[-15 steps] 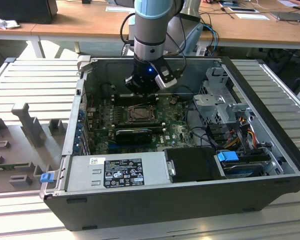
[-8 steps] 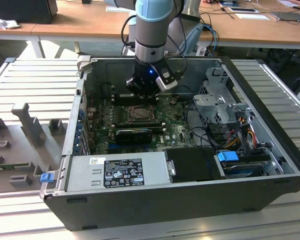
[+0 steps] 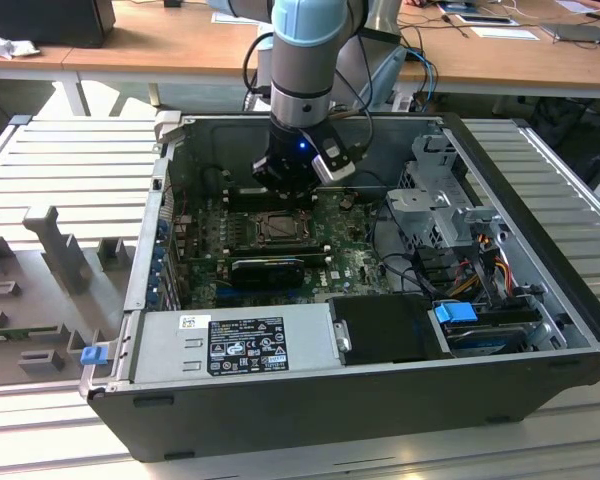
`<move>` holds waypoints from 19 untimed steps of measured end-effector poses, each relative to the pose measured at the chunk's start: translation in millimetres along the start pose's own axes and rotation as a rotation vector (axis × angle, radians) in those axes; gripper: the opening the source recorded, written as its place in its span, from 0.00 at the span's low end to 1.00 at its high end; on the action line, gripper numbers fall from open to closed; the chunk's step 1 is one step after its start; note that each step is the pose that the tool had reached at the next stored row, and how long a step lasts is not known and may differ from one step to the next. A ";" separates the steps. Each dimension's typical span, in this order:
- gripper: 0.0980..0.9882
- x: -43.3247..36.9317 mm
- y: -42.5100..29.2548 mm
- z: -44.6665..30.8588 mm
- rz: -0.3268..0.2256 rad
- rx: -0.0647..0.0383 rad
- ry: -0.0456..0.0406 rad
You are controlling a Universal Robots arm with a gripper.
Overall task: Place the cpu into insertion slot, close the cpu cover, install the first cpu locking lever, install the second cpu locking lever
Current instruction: 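Install the first cpu locking lever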
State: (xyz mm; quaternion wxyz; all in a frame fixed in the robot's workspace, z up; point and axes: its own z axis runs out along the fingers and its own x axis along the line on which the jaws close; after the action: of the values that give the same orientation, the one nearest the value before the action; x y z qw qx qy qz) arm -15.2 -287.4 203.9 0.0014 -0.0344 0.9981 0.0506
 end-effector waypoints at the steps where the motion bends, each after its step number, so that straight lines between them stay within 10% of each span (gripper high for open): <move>1: 0.01 0.0 -0.2 0.0 0.000 0.000 0.0000; 19: 0.01 0.2 -3.4 2.2 0.000 0.001 0.0001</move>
State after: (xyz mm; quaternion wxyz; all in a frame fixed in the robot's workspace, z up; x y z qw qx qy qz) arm -15.2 -290.5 201.4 0.0014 -0.0344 0.9981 0.0503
